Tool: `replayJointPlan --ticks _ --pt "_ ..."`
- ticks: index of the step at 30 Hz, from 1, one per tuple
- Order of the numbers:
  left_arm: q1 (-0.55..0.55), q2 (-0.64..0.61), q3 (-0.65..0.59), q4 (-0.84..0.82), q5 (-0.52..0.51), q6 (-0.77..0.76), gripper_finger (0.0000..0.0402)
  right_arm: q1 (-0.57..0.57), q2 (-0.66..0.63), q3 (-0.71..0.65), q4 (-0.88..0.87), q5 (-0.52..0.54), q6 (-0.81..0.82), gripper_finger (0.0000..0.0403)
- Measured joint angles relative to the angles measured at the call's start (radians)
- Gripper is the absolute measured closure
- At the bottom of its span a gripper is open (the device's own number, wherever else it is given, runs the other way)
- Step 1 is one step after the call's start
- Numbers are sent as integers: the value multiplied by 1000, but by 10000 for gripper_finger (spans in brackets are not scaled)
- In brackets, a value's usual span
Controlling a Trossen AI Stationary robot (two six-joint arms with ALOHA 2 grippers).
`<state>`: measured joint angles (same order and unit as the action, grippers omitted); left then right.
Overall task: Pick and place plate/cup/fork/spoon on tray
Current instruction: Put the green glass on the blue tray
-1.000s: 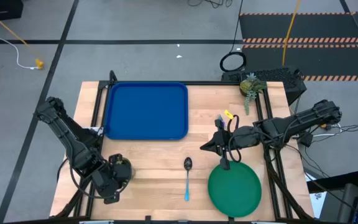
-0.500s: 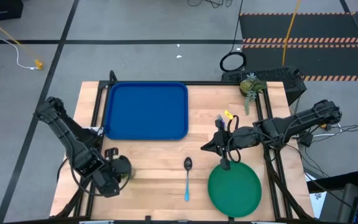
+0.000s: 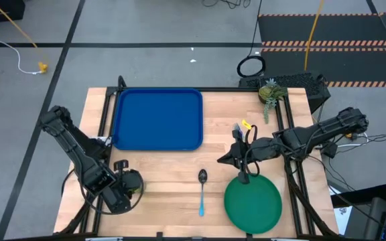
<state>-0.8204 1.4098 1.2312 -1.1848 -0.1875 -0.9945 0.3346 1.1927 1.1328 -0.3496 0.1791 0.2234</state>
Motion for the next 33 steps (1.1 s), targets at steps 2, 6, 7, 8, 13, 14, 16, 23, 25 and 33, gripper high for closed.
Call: replayJointPlan --ticks 2,6,7,8,13,14,16,23,25,33 --pt "0 8 0 0 0 -8 229 3 0 0 0 0 0 403" --pt "0 25 0 -1 9 -34 229 8 0 0 0 0 0 403" --pt "-1 30 0 -1 14 -32 229 8 0 0 0 0 0 403" --pt "-3 36 0 -2 20 -28 229 8 0 0 0 0 0 403" --pt "-11 56 0 -7 37 -28 229 8 0 0 0 0 0 403" --pt "-12 58 0 -7 39 -28 229 8 0 0 0 0 0 403" --pt "-13 57 0 -9 39 -32 229 8 0 0 0 0 0 403" --pt "-18 57 0 -46 34 -37 247 8 0 0 0 1 0 403" --pt "-18 57 0 -44 34 -32 267 8 0 0 0 1 0 403" --pt "-18 57 0 -43 32 -9 371 8 0 0 0 2 0 403"
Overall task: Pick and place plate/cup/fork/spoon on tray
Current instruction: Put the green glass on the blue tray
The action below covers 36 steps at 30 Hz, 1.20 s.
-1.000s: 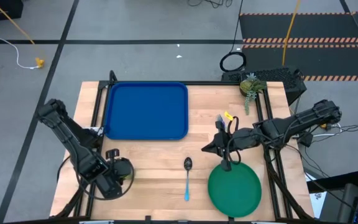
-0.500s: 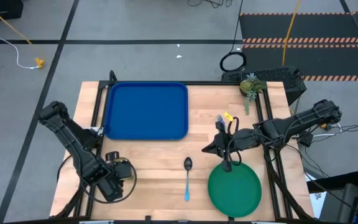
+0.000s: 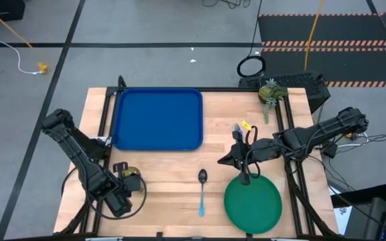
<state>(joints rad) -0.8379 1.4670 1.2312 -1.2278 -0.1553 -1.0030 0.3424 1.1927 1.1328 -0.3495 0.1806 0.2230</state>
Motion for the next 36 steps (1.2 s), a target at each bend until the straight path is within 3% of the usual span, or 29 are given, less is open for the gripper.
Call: replayJointPlan --ticks 3,22,29,36 --pt "0 0 0 0 -4 32 391 0 0 0 0 0 0 403" --pt "142 0 7 -5 25 256 393 0 0 0 -1 -1 -8 403" --pt "193 0 99 -37 20 344 386 0 0 0 -1 0 -29 403" --pt "236 -1 223 -234 -60 406 389 0 0 0 -2 0 -27 403"
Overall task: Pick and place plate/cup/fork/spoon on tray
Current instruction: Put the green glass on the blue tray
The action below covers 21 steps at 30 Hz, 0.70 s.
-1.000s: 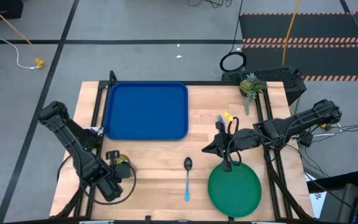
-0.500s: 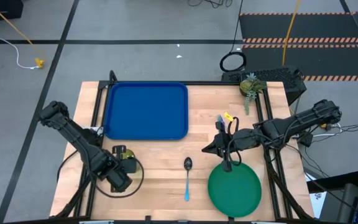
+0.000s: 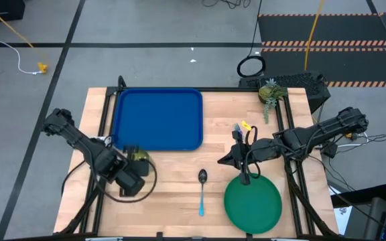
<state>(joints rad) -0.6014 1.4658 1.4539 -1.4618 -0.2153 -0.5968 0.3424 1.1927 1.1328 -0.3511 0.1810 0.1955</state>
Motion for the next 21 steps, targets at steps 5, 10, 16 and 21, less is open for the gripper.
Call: replayJointPlan --ticks 5,10,16,21 --pt "57 -1 29 -116 -50 41 387 0 0 0 -2 0 0 403" --pt "131 -29 29 -109 -69 147 393 0 0 0 -4 1 -1 403" --pt "243 -67 29 -112 -125 257 383 0 1 -23 -4 1 -2 403" --pt "360 -110 29 -110 -148 348 394 -2 1 -29 2 2 -17 403"
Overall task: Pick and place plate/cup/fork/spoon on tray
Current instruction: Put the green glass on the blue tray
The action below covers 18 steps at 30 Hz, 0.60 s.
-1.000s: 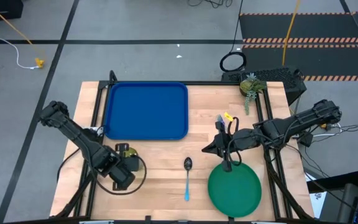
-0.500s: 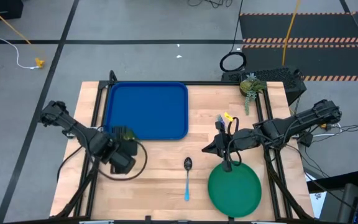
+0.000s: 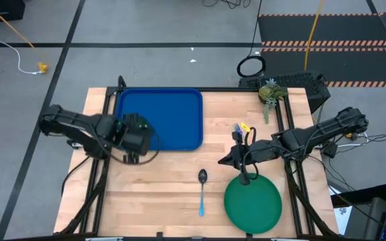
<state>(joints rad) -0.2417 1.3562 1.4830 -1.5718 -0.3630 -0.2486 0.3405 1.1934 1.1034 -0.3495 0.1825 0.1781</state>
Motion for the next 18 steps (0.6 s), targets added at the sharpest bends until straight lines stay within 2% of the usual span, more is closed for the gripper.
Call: replayJointPlan --ticks 6,13,18 --pt "165 -41 0 0 -6 110 377 0 0 0 35 0 -11 403" --pt "376 -50 0 2 -6 248 393 0 0 0 30 0 -11 403" --pt "525 -50 0 12 5 347 375 1 0 0 30 0 -11 403"
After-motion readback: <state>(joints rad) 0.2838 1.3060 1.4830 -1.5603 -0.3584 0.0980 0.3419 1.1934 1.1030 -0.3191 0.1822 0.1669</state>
